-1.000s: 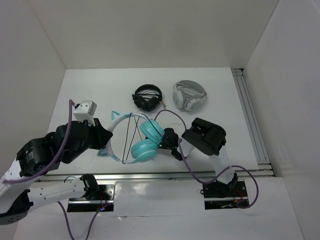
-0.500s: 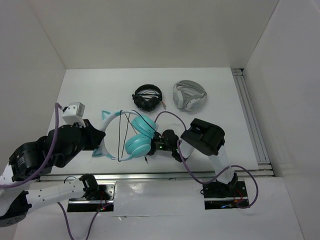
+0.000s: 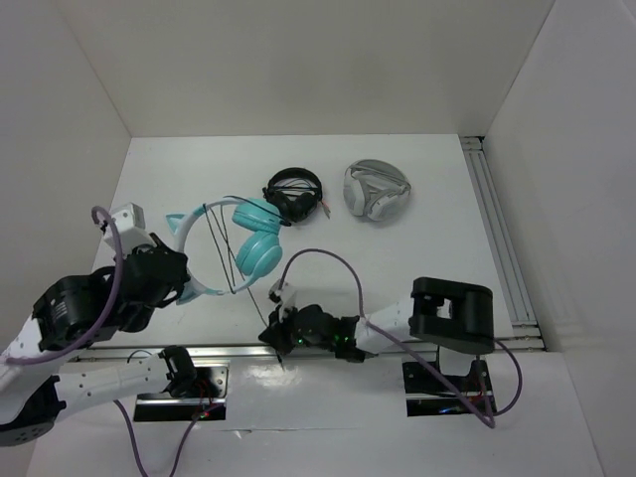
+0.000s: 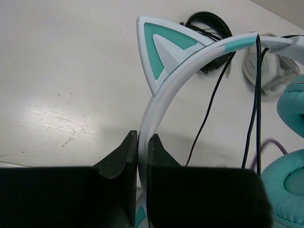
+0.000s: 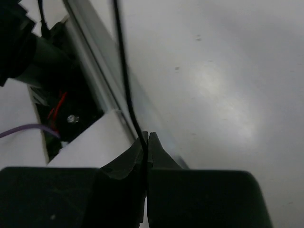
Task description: Wrap the headphones
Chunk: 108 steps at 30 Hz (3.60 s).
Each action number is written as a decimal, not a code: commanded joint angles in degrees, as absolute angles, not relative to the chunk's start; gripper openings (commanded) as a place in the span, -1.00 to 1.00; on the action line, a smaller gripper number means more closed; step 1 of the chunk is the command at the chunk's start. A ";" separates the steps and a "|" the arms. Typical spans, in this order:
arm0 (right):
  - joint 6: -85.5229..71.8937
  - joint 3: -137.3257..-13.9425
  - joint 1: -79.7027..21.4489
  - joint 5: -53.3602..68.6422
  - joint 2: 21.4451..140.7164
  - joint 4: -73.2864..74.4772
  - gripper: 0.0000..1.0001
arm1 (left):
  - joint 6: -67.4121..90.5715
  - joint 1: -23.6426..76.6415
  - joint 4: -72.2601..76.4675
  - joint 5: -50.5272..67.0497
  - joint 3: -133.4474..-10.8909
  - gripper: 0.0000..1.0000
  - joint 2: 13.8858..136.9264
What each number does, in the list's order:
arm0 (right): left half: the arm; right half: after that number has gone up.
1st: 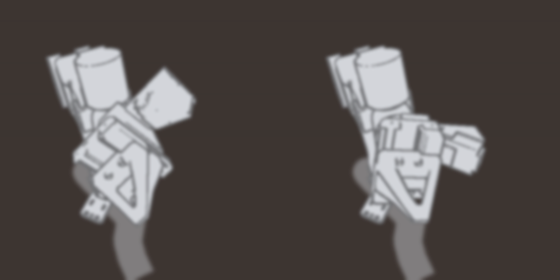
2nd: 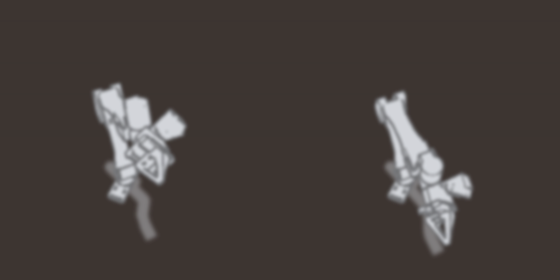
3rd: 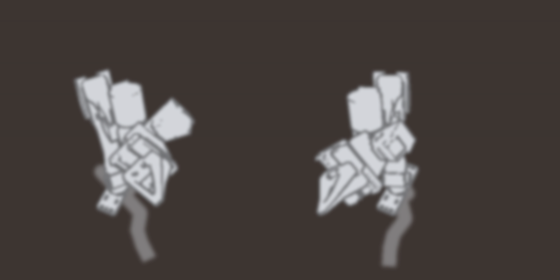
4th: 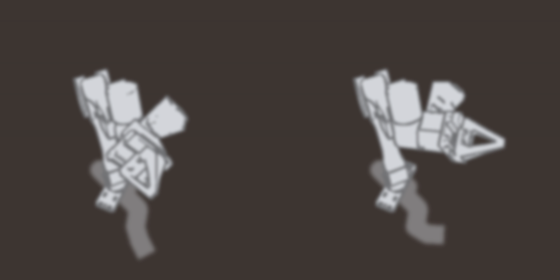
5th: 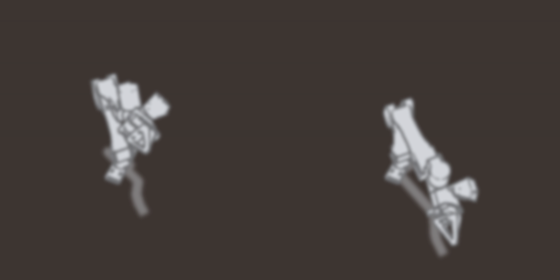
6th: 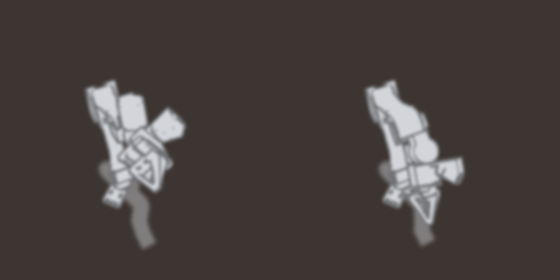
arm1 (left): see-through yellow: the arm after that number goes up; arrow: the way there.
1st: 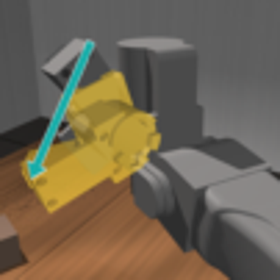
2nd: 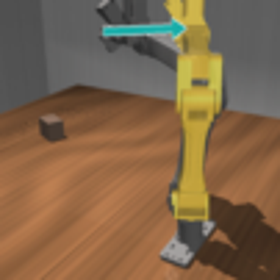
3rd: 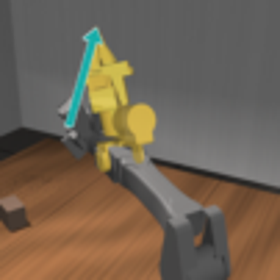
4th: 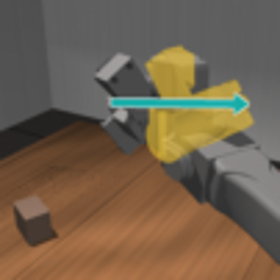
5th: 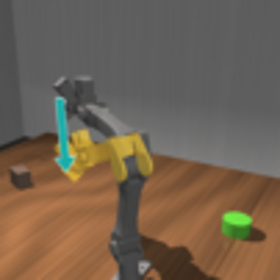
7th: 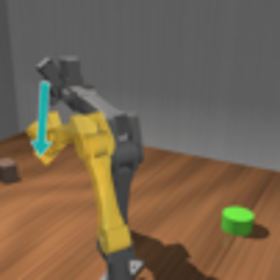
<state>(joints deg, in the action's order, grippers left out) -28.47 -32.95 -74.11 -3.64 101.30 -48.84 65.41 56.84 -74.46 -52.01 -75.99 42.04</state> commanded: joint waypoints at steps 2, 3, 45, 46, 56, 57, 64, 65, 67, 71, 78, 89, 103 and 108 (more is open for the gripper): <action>-26.99 -42.15 -86.64 -26.52 94.67 -21.31 -1.00 | 71.81 54.85 -71.27 -63.19 -80.15 -1.00 48.67; -26.98 -43.84 -90.14 -30.20 92.48 -14.22 -1.00 | 71.81 53.54 -72.15 -63.72 -80.16 -1.00 51.65; 11.16 -53.61 -80.34 -56.08 60.56 9.59 -0.69 | 25.22 60.21 -47.02 -22.94 -58.36 -1.00 61.44; 11.16 -54.14 -79.64 -55.12 60.56 9.58 -0.69 | 25.22 60.21 -47.02 -22.94 -58.36 -1.00 61.96; 9.93 -50.28 -69.44 -43.15 63.89 5.19 -1.00 | 25.22 60.21 -47.02 -22.41 -58.36 -1.00 60.04; 9.93 -50.27 -68.48 -43.15 64.51 4.66 -1.00 | 25.22 60.21 -47.02 -21.89 -58.36 -1.00 60.03; 9.40 -51.86 -62.24 -38.41 67.15 5.27 -0.93 | 24.61 60.21 -49.83 -17.67 -60.82 -1.00 57.04; 9.40 -51.86 -61.27 -37.89 67.15 4.75 -0.90 | 24.61 60.21 -50.44 -17.14 -60.82 -1.00 57.04; 9.40 -51.86 -60.04 -36.57 66.01 4.22 -0.77 | 24.09 60.21 -50.45 -15.39 -61.52 -1.00 57.04; 9.40 -51.86 -57.66 -33.40 65.48 4.22 -0.55 | 24.08 60.21 -50.45 -14.85 -61.52 -1.00 57.04; 9.40 -51.86 -55.21 -32.88 67.85 4.22 -0.49 | 24.69 60.21 -51.94 -16.87 -62.57 -1.00 58.18; 6.42 -50.54 -48.87 -27.25 72.59 2.55 -0.38 | 28.74 60.21 -56.34 -23.82 -66.71 -1.00 60.83; 3.70 -51.59 -45.00 -25.49 75.40 4.22 0.05 | 29.27 60.21 -55.81 -22.15 -67.76 -1.00 60.82; 2.64 -52.21 -42.99 -24.35 74.71 4.75 0.07 | 29.79 59.60 -55.81 -22.15 -67.76 -1.00 61.35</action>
